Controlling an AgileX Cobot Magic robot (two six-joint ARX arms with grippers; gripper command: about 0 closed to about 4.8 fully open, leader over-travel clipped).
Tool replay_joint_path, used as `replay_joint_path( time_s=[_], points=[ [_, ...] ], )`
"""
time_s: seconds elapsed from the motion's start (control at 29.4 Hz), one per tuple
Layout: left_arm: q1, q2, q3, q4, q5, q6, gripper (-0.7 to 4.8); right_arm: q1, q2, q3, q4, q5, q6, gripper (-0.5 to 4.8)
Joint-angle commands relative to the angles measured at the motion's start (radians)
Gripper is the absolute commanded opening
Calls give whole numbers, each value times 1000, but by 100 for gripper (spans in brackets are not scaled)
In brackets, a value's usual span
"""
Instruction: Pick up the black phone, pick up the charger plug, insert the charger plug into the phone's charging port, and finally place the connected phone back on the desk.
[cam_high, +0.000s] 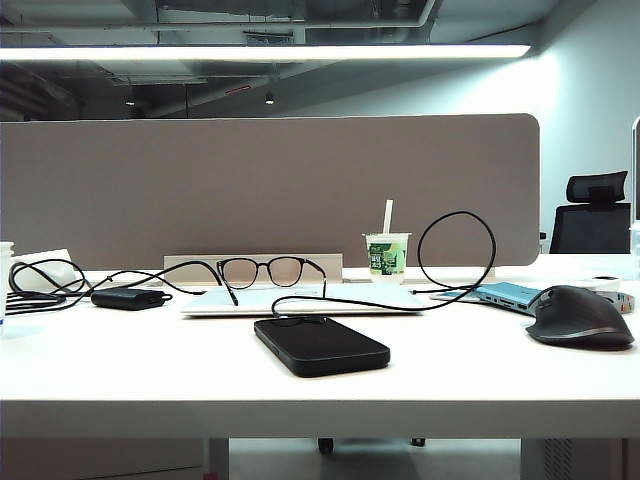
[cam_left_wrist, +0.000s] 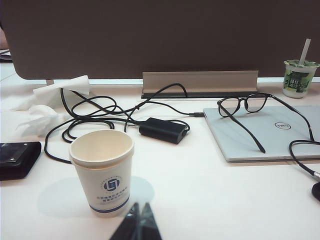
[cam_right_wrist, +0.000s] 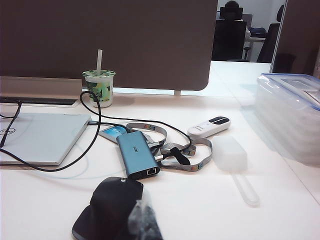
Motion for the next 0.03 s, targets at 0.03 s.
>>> replay_joint_path(
  time_s=[0.03],
  points=[
    [1,1,0,13,4,1,-6,0,0,-4,14,0,5,-5]
  ],
)
